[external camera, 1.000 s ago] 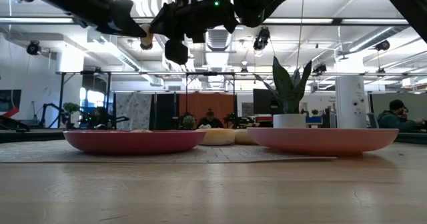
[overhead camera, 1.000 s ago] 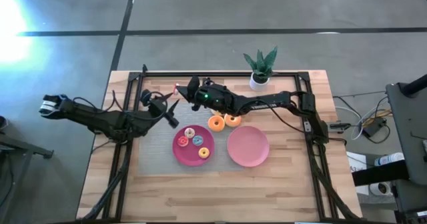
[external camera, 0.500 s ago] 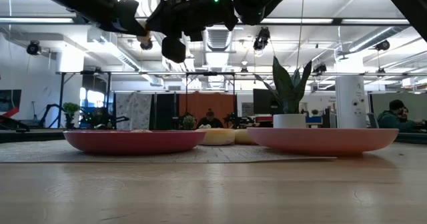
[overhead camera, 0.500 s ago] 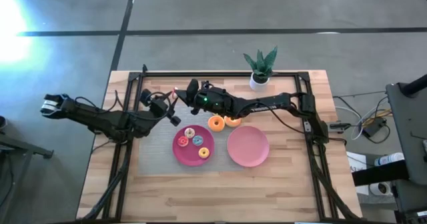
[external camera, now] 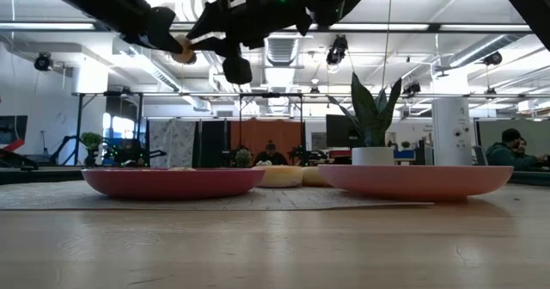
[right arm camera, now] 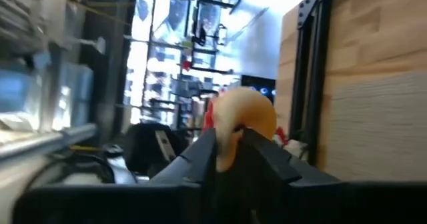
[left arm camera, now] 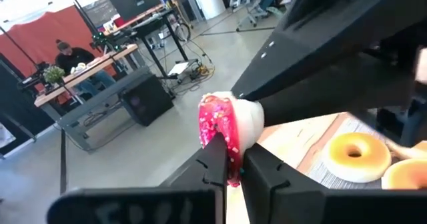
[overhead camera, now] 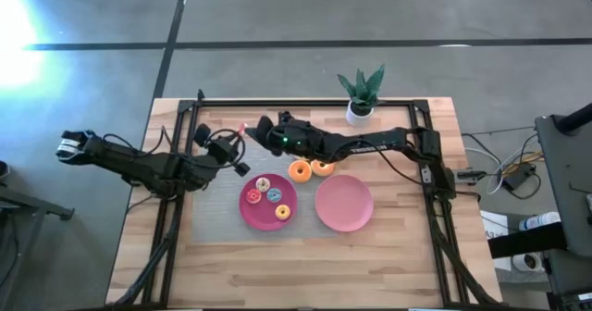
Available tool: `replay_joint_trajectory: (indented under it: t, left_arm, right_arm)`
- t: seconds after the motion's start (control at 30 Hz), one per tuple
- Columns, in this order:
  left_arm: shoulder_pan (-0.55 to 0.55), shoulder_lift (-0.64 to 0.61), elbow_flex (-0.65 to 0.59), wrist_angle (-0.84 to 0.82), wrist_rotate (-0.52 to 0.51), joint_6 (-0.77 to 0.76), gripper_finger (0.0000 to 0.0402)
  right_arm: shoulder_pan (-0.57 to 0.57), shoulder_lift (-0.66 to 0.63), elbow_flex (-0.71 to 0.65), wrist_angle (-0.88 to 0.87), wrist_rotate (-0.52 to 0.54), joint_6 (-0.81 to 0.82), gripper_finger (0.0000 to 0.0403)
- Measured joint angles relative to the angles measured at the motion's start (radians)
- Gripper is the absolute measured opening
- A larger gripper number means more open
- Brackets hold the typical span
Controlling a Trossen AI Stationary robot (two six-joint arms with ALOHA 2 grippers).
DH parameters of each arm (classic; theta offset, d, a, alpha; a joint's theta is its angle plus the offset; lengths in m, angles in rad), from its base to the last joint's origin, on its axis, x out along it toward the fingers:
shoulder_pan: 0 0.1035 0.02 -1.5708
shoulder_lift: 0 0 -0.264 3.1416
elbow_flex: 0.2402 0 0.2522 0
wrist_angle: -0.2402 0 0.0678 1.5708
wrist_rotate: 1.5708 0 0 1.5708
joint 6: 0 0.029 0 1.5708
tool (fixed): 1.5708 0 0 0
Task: Pick & Place donuts
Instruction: Put the small pink donut on the dark pink plate
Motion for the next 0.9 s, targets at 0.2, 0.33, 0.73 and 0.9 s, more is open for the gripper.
replay_joint_trajectory:
  t: [0.2,0.33,0.73,0.9]
  left_arm:
    - [0.000,0.000,0.000,-0.109,0.045,-0.054,0.0005]
    - [-0.008,0.010,0.000,-0.241,0.247,-0.132,0.0004]
    - [-0.244,0.232,0.003,-0.301,0.508,-0.016,0.0004]
    - [-0.321,0.342,0.030,-0.300,0.511,-0.010,0.0004]
  right_arm:
    - [0.000,-0.072,0.000,-0.136,-0.049,-0.146,0.0152]
    - [-0.006,-0.161,-0.001,-0.328,-0.050,-0.283,0.0193]
    - [-0.010,-0.397,-0.001,-0.758,0.008,-0.475,0.0204]
    - [-0.006,-0.408,-0.002,-0.821,0.015,-0.467,0.0198]
